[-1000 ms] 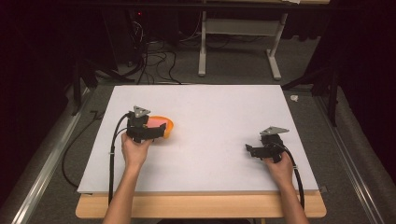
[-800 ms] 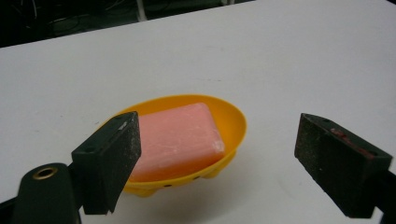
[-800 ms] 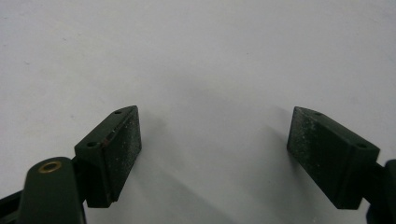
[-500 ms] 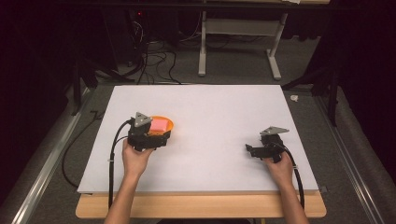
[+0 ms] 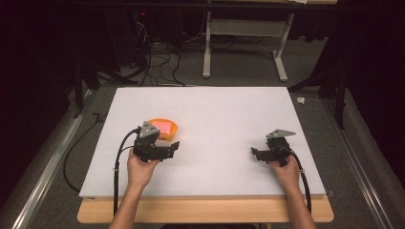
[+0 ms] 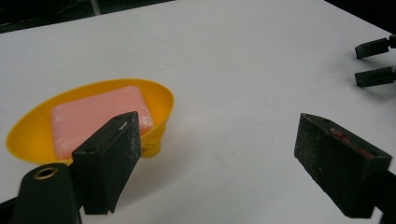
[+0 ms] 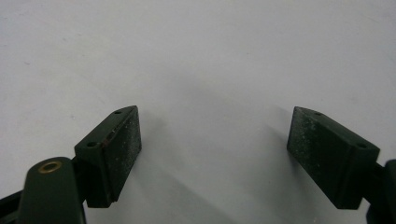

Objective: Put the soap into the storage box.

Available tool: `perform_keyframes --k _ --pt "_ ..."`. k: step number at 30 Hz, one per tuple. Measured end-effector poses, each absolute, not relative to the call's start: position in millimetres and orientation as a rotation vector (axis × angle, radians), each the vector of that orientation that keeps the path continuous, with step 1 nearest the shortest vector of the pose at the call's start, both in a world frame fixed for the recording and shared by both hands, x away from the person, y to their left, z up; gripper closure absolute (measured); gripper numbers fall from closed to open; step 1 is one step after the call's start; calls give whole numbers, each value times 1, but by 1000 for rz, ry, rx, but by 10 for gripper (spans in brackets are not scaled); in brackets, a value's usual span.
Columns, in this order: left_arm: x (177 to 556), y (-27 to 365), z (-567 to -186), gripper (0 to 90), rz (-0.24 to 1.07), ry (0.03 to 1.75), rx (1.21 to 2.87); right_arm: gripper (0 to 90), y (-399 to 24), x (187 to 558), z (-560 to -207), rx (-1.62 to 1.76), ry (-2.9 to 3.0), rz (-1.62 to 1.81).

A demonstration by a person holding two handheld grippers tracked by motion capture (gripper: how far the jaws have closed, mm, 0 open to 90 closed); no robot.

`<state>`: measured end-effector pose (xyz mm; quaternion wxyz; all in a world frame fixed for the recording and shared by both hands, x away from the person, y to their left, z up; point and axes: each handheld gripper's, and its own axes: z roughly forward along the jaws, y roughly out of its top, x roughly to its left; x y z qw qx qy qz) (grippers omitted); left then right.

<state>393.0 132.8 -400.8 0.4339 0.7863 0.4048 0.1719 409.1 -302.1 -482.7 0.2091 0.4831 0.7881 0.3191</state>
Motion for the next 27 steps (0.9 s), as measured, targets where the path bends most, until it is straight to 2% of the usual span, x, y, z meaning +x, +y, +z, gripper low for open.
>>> perform_keyframes --k 27 --pt "375 113 -420 164 324 909 2028 184 -302 409 -483 1343 2189 889"
